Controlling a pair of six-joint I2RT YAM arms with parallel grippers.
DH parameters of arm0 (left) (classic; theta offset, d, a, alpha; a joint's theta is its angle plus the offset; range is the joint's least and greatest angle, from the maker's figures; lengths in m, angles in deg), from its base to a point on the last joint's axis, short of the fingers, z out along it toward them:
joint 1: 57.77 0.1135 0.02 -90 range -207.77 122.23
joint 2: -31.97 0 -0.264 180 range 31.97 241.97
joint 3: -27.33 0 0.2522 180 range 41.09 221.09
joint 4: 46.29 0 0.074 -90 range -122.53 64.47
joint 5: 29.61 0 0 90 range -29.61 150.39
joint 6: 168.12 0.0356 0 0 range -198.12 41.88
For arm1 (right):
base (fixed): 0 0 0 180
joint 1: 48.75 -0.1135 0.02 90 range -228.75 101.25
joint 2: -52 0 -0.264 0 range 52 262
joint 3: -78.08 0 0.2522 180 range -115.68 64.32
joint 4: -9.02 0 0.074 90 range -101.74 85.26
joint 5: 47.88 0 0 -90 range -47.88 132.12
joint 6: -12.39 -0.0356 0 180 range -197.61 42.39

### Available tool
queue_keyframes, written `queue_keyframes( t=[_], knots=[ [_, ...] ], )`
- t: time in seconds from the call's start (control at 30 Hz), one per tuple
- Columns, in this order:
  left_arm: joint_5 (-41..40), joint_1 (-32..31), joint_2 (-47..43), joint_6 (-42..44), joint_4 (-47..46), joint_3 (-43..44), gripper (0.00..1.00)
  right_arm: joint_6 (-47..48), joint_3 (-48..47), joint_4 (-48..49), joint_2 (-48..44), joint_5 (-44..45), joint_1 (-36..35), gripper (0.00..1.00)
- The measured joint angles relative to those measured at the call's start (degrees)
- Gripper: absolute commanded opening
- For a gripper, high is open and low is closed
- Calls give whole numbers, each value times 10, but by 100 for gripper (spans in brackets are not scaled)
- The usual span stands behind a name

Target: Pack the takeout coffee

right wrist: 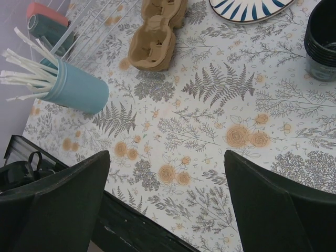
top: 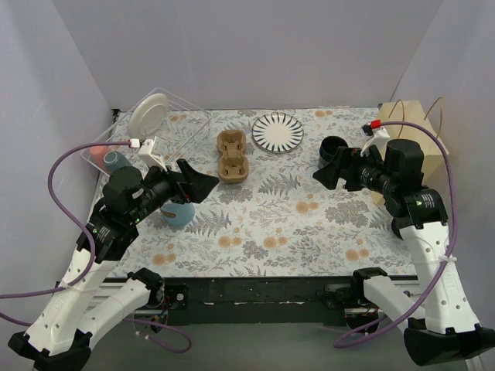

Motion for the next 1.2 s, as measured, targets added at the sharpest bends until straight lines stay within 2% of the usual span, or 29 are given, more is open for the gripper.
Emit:
queue_keyframes(
  t=[0.33, 0.53, 0.57, 0.63, 0.67, 0.73, 1.0, 1.2],
  knots=[
    [0, 0, -12, 6, 1, -4, 98, -2, 0, 4, -5, 38, 0, 93],
    [5, 0, -10, 18, 4, -4, 98, 18, -3, 44, 16, 98, 0, 78],
    [5, 0, -10, 19, 5, -4, 98, 26, -7, 56, 30, 119, 0, 71],
    [5, 0, -11, 22, 6, -4, 98, 45, -23, 69, 67, 148, 0, 64],
    [5, 0, -12, 23, 7, -4, 98, 54, -35, 76, 88, 159, 0, 57],
    [5, 0, -14, 24, 10, -4, 98, 80, -67, 90, 151, 178, 0, 52],
    [5, 0, -42, 18, 20, -12, 98, 152, -235, 73, 408, 235, 0, 49],
    [-3, 0, -44, 21, 37, -12, 98, 182, -329, 31, 518, 249, 0, 49]
  ],
)
